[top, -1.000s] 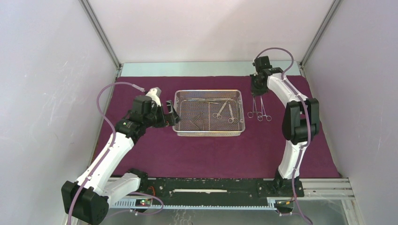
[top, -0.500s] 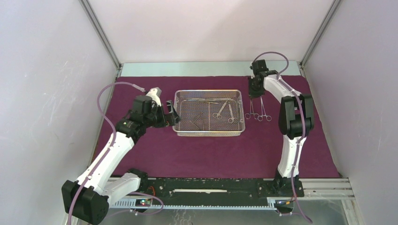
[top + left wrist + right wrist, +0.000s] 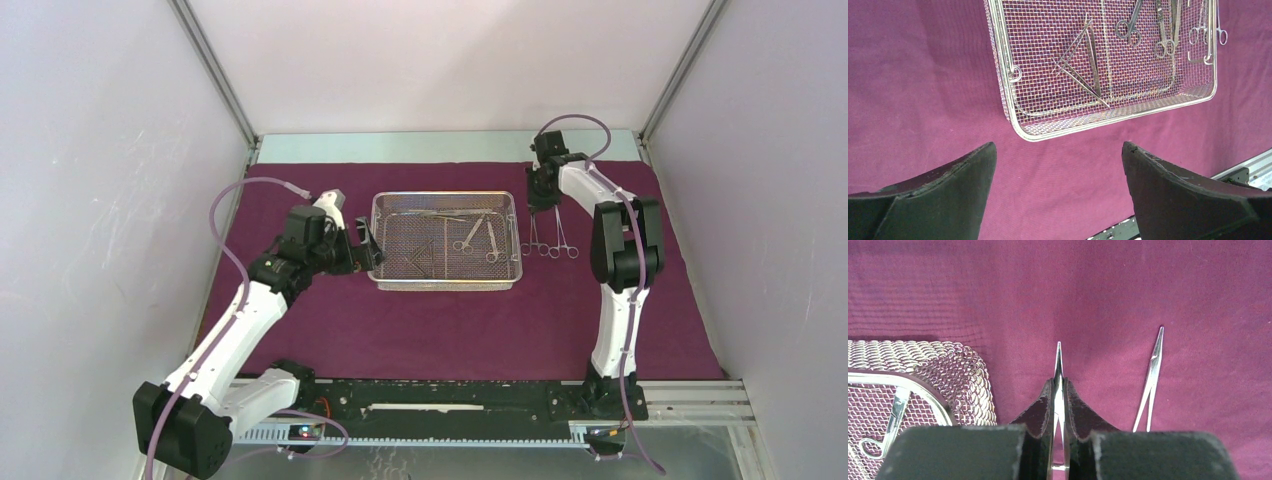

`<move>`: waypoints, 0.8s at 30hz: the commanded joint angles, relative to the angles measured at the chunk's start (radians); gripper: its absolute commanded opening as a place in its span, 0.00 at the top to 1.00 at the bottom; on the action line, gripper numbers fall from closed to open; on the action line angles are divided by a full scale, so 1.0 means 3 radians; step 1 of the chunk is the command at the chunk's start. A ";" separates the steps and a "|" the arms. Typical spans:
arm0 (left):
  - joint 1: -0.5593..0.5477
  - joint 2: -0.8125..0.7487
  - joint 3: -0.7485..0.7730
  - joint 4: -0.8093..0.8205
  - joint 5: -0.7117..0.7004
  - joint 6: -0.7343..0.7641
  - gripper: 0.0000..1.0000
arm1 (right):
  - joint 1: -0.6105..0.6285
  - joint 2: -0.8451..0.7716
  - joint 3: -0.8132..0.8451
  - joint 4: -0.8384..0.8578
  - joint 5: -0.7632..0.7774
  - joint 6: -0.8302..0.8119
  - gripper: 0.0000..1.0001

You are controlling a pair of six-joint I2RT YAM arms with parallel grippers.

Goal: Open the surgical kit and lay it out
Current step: Place the medical item in the surgical kit.

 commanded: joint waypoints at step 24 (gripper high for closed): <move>0.0019 -0.0020 -0.0051 0.0074 0.0050 0.0022 0.00 | -0.0007 0.0059 0.0020 0.0059 -0.0018 0.0111 0.73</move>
